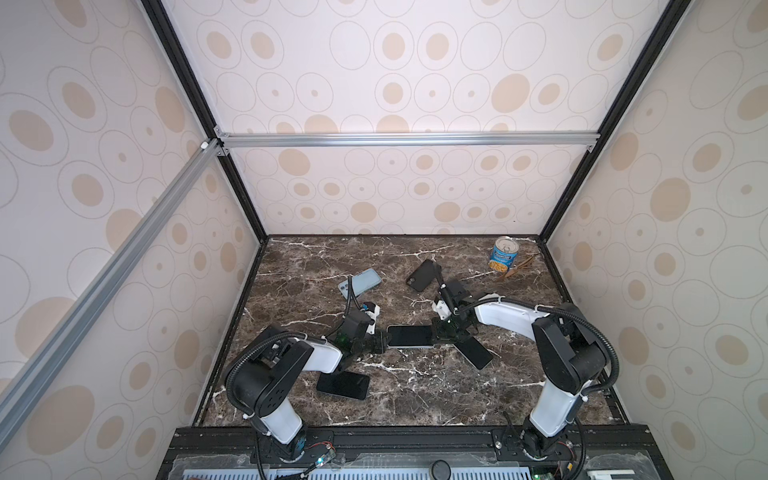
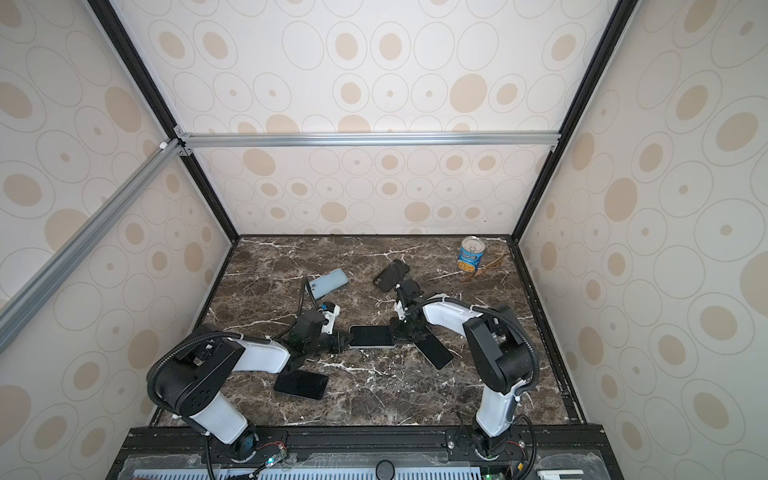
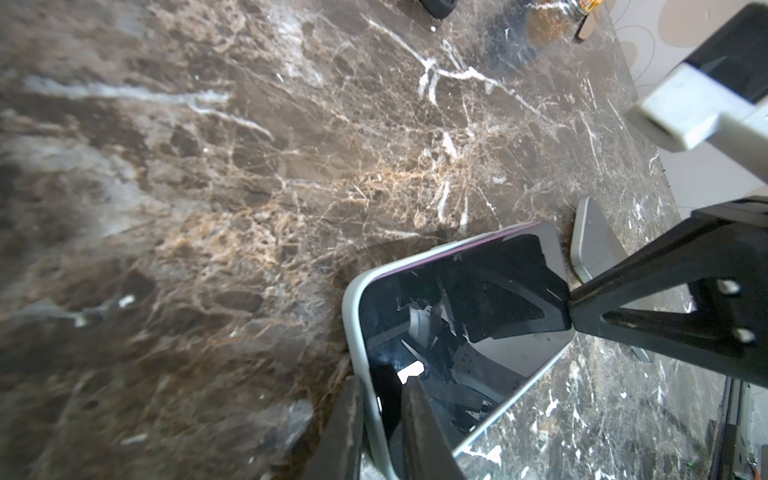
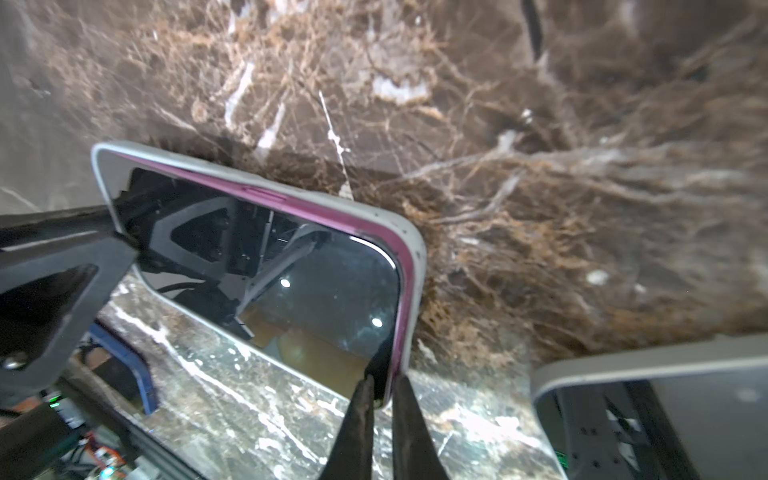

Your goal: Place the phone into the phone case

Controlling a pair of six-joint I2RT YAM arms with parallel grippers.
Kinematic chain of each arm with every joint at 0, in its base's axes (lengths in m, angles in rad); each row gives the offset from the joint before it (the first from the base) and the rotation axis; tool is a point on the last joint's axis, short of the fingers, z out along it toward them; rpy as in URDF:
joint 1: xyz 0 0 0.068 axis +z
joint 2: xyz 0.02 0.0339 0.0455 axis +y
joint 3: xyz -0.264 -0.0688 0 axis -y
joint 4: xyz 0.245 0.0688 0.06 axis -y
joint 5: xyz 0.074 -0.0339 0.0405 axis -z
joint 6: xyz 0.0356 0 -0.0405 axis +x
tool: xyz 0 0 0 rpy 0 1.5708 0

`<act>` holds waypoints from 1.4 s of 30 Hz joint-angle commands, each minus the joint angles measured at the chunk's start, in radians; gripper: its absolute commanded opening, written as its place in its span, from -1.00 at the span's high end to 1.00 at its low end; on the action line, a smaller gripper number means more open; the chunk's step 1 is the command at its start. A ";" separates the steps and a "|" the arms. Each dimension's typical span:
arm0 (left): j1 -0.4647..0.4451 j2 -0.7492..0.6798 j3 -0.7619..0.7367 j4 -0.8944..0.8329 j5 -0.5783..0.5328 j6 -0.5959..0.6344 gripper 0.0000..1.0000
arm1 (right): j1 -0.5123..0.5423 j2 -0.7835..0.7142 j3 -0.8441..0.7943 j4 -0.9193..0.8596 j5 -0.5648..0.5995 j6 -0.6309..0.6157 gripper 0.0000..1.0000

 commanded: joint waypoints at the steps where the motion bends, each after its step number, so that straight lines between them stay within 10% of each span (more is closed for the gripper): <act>1: -0.021 0.065 -0.037 -0.162 0.054 -0.010 0.62 | 0.082 0.184 -0.075 -0.041 0.114 -0.035 0.75; 24: -0.021 0.012 -0.021 -0.184 0.019 -0.010 0.64 | 0.250 0.129 0.025 -0.142 0.477 -0.093 0.50; 42: -0.017 -0.231 0.141 -0.421 -0.162 0.118 0.62 | 0.255 -0.207 -0.090 0.057 0.510 -0.127 0.15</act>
